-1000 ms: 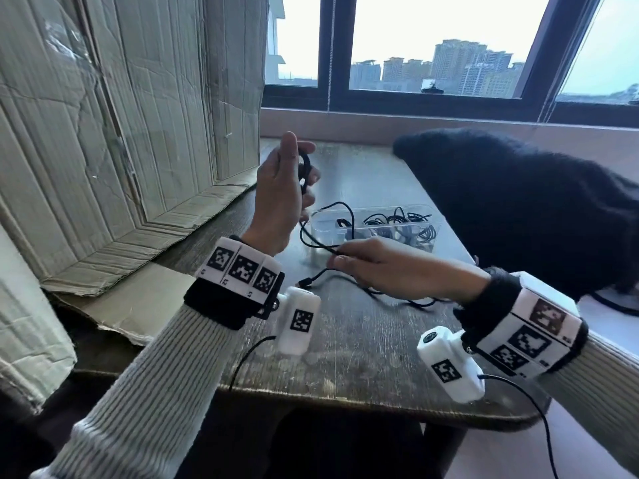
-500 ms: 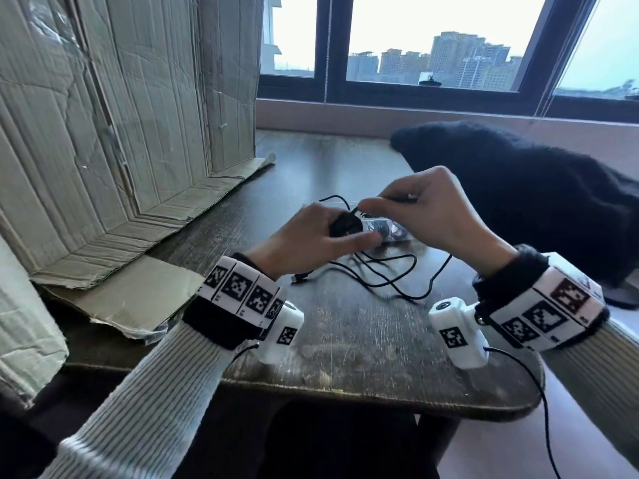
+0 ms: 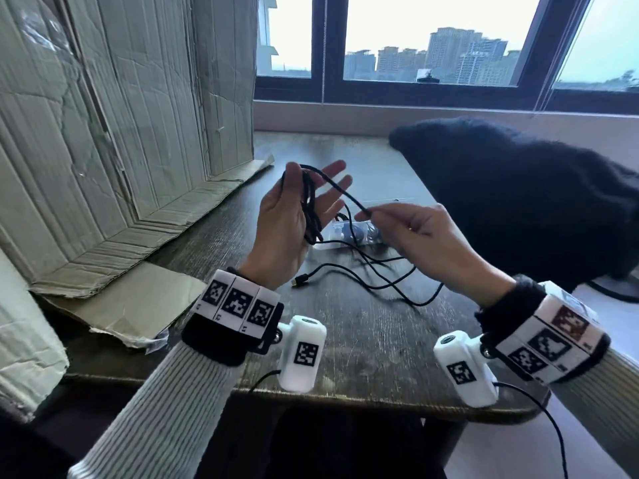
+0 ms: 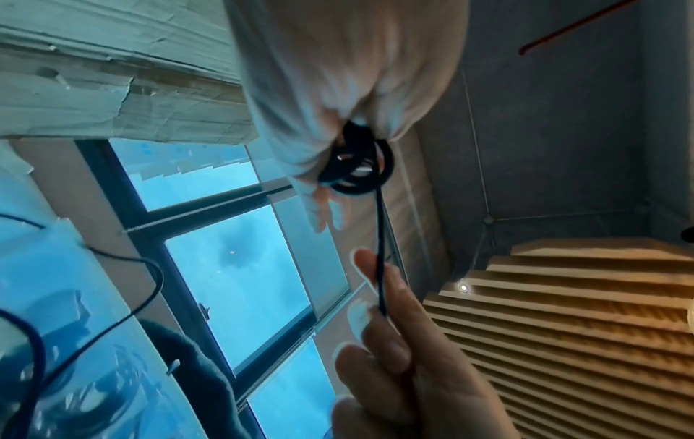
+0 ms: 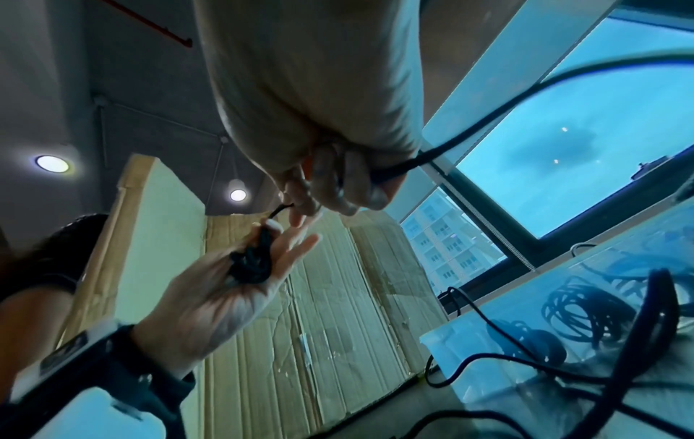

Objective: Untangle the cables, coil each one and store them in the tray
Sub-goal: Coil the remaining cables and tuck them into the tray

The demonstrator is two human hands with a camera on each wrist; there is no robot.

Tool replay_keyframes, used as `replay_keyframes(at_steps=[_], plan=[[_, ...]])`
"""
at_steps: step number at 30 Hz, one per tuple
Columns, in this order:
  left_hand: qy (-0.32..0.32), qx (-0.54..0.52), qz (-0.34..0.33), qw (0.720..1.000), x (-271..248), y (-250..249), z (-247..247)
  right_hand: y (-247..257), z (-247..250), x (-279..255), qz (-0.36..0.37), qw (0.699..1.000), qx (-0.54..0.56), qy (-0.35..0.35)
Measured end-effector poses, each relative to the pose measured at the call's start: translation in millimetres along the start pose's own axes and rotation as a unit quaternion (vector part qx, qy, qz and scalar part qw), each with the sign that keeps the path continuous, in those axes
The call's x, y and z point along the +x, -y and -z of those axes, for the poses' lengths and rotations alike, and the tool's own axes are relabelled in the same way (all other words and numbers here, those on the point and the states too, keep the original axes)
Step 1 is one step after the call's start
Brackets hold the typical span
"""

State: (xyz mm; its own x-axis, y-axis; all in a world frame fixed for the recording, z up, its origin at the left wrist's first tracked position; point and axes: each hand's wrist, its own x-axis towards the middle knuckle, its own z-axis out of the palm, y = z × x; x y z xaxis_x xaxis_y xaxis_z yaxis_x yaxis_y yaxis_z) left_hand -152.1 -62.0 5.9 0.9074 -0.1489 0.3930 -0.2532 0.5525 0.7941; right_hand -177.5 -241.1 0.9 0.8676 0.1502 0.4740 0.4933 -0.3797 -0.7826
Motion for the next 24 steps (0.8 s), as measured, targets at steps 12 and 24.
replay_keyframes(at_steps=[12,24], plan=[[-0.044,0.27,-0.034,0.961,3,0,5,15,-19,-6,0.034,0.928,-0.236,0.285],[0.186,0.522,-0.082,0.828,1,1,13,41,7,23,0.088,0.966,-0.214,0.115]])
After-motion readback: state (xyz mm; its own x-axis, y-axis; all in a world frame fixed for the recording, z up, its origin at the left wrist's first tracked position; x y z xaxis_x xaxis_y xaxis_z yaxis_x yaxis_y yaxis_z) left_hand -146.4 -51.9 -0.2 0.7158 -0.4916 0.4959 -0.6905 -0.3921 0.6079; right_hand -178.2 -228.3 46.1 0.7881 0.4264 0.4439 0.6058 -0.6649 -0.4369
